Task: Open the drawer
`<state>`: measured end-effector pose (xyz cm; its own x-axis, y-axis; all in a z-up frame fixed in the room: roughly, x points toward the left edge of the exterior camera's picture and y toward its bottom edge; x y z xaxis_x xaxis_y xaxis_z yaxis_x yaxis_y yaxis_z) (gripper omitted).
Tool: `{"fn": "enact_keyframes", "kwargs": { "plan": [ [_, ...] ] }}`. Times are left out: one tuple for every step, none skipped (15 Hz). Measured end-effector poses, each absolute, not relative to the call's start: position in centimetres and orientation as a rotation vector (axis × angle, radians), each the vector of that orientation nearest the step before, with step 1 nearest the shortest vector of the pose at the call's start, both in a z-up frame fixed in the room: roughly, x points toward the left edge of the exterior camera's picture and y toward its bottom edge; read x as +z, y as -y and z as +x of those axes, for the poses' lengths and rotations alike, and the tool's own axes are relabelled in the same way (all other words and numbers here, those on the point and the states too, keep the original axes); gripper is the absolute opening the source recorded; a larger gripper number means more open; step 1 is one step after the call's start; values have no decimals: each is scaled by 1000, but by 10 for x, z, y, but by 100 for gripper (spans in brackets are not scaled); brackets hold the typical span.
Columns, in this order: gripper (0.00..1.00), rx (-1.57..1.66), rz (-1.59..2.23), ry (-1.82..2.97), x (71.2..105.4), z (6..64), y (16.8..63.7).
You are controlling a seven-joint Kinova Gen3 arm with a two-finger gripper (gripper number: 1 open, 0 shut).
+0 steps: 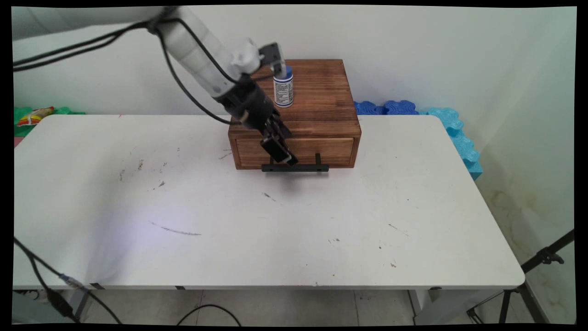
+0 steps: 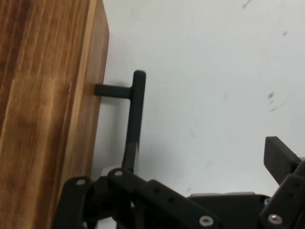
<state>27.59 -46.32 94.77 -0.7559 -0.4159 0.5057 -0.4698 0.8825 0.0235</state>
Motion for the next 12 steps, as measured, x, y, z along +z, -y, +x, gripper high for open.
{"fn": "enact_keyframes", "kwargs": {
  "plan": [
    [100,149,625,2563,941,272,467],
    [100,157,601,2590,934,268,471],
    [100,164,575,2617,927,264,474],
    [100,169,553,2638,921,261,477],
    [100,178,525,2664,914,258,480],
    [100,182,512,2677,909,256,482],
    [100,188,496,2694,903,254,485],
    [100,194,480,2709,897,251,487],
    [100,200,466,2722,892,249,489],
    [100,205,456,2732,887,248,491],
    [100,209,445,2742,882,246,492],
    [100,212,437,2751,877,244,493]
  ]
}}
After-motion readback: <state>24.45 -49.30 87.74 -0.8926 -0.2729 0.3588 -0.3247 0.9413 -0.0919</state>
